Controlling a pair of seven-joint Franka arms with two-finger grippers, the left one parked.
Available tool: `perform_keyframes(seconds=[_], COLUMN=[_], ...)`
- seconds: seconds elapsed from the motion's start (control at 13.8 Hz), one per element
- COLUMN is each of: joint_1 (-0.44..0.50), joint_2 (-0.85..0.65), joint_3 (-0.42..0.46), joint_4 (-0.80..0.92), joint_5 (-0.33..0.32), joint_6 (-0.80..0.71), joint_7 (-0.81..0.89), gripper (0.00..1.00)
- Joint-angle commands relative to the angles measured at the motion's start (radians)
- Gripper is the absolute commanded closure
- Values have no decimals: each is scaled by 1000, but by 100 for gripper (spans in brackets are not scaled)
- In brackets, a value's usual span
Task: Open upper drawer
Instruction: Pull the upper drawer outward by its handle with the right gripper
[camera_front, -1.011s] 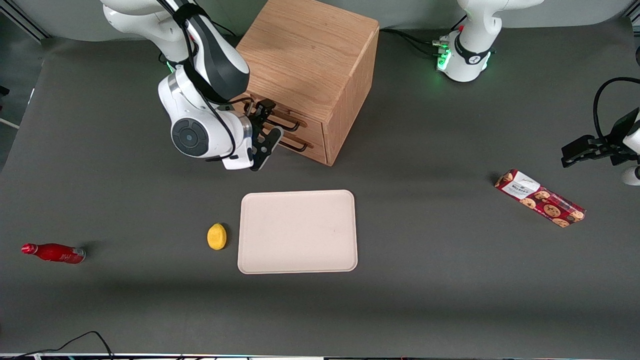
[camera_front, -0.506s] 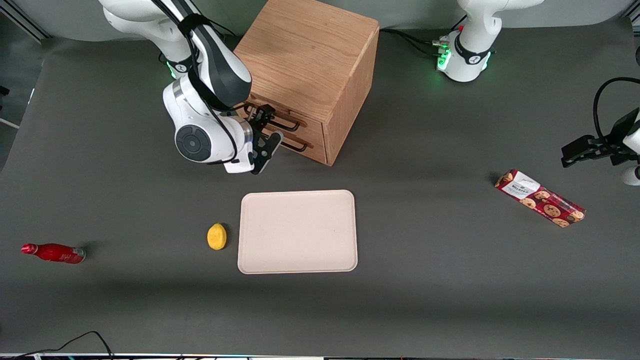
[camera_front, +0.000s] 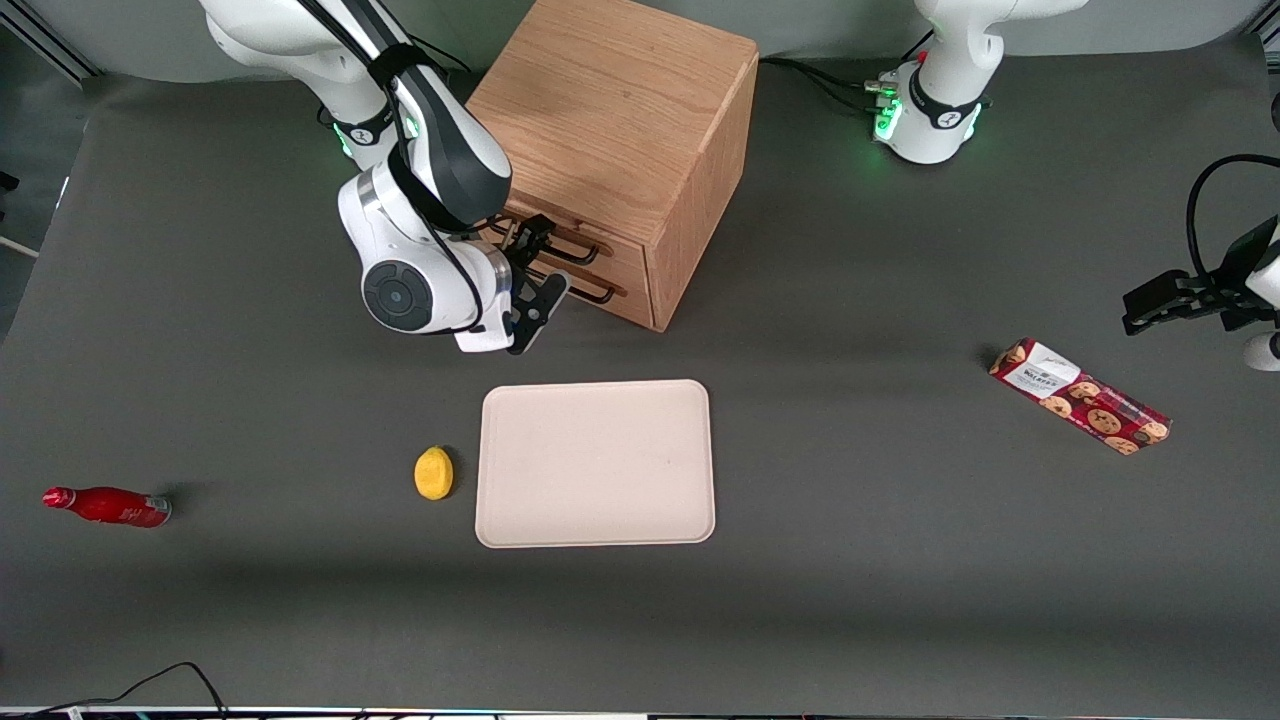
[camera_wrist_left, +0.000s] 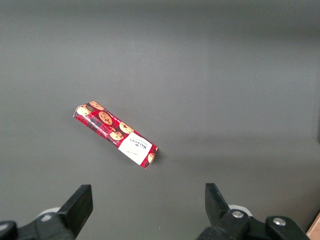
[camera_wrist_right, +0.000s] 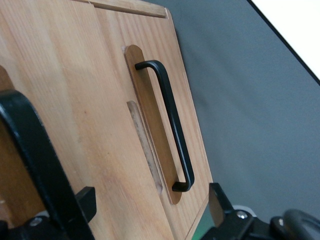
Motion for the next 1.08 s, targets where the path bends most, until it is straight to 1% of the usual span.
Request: perform_keyframes(seconds=[0.0, 0.36, 0.51, 0.72, 0.87, 1.01], joint_1=[-3, -9, -11, -20, -35, -55], joint_2=[18, 31, 44, 46, 52, 58], joint_3=[0, -11, -15, -26, -26, -26], joint_4=[8, 64, 92, 98, 112, 121], joint_5=[5, 0, -26, -35, -78, -83], joint_6=[24, 24, 24, 24, 24, 24], joint_7=[-26, -29, -52, -76, -93, -113], gripper=[0, 0, 0, 0, 0, 0])
